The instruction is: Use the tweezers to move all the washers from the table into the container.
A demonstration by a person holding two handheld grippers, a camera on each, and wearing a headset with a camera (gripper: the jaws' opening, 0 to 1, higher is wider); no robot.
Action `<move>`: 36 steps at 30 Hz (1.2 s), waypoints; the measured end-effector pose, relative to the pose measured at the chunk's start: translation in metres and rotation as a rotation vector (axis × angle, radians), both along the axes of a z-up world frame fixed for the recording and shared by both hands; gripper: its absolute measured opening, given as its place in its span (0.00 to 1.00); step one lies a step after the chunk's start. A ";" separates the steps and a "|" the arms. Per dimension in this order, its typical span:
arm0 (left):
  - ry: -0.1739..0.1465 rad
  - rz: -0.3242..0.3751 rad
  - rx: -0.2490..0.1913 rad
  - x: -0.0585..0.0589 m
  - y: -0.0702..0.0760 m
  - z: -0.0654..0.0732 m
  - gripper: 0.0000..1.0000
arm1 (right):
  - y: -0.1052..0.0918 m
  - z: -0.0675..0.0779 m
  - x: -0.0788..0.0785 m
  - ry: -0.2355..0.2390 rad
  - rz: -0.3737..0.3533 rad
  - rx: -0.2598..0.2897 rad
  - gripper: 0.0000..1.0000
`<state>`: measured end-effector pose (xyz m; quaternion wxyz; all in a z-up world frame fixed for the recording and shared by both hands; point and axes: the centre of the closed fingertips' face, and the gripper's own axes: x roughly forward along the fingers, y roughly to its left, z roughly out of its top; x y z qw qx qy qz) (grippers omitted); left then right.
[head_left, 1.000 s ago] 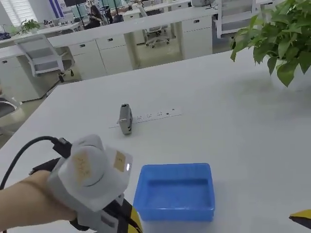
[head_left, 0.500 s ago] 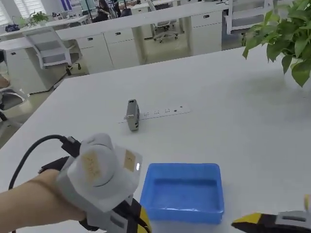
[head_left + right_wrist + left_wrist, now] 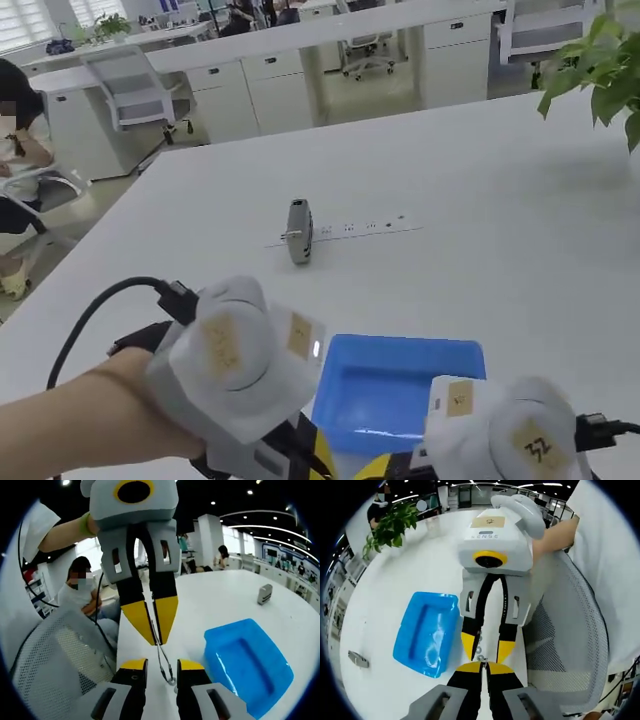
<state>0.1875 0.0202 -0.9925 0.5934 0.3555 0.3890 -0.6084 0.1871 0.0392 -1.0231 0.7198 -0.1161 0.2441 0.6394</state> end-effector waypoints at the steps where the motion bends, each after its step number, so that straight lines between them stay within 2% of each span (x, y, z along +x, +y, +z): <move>1: 0.000 0.004 -0.002 0.000 0.000 0.000 0.00 | 0.002 -0.001 0.000 -0.004 0.012 0.002 0.15; 5: 0.002 0.017 -0.013 0.000 -0.001 0.000 0.00 | 0.008 -0.005 0.001 0.001 0.027 0.004 0.12; 6: -0.004 0.023 -0.016 0.001 -0.001 0.000 0.00 | 0.009 -0.006 0.000 -0.003 0.034 0.006 0.08; 8: -0.006 0.031 -0.016 0.001 -0.001 0.000 0.00 | 0.009 -0.007 0.002 -0.036 0.043 0.005 0.05; 10: -0.019 0.056 -0.033 0.002 -0.002 0.000 0.00 | 0.009 -0.007 0.003 -0.022 0.039 0.017 0.04; 12: -0.019 0.135 -0.097 0.004 -0.006 0.004 0.00 | 0.008 -0.007 0.002 0.008 0.030 0.041 0.04; 14: -0.042 0.191 -0.185 0.006 -0.012 0.011 0.00 | 0.006 -0.006 0.003 0.010 0.017 0.048 0.04; 15: -0.056 0.243 -0.234 0.007 -0.012 0.016 0.02 | 0.006 -0.006 0.003 0.010 0.011 0.051 0.03; 16: -0.073 0.299 -0.290 0.008 -0.012 0.022 0.04 | 0.006 -0.006 0.005 0.005 0.003 0.053 0.03; 19: -0.097 0.433 -0.407 0.003 -0.008 0.030 0.15 | 0.006 -0.006 0.008 0.022 -0.023 0.067 0.03; 20: -0.107 0.477 -0.432 0.001 -0.005 0.031 0.19 | 0.006 -0.006 0.009 0.026 -0.029 0.072 0.03; 22: -0.107 0.547 -0.459 -0.009 0.002 0.027 0.27 | 0.006 -0.005 0.012 0.037 -0.055 0.080 0.03; 24: -0.092 0.615 -0.492 -0.022 0.007 0.023 0.27 | 0.004 -0.005 0.014 0.055 -0.076 0.088 0.02; 25: -0.088 0.652 -0.522 -0.028 0.008 0.022 0.26 | 0.004 -0.005 0.015 0.064 -0.084 0.093 0.02; 28: -0.081 0.752 -0.582 -0.038 0.011 0.020 0.31 | 0.003 -0.005 0.015 0.071 -0.093 0.095 0.02; 29: -0.091 0.781 -0.583 -0.040 0.013 0.019 0.34 | 0.002 -0.005 0.016 0.076 -0.098 0.095 0.02; 31: -0.143 0.844 -0.602 -0.040 0.017 0.019 0.41 | 0.001 -0.005 0.017 0.097 -0.114 0.097 0.02; 33: -0.181 0.912 -0.638 -0.039 0.020 0.020 0.46 | -0.001 -0.005 0.017 0.126 -0.130 0.103 0.02; 34: -0.186 0.940 -0.653 -0.039 0.021 0.021 0.49 | -0.002 -0.005 0.017 0.131 -0.136 0.103 0.02; 35: -0.213 0.977 -0.674 -0.037 0.023 0.023 0.51 | -0.003 -0.004 0.017 0.140 -0.142 0.108 0.02; 36: -0.245 0.984 -0.658 -0.035 0.025 0.022 0.53 | -0.004 -0.003 0.017 0.144 -0.144 0.110 0.02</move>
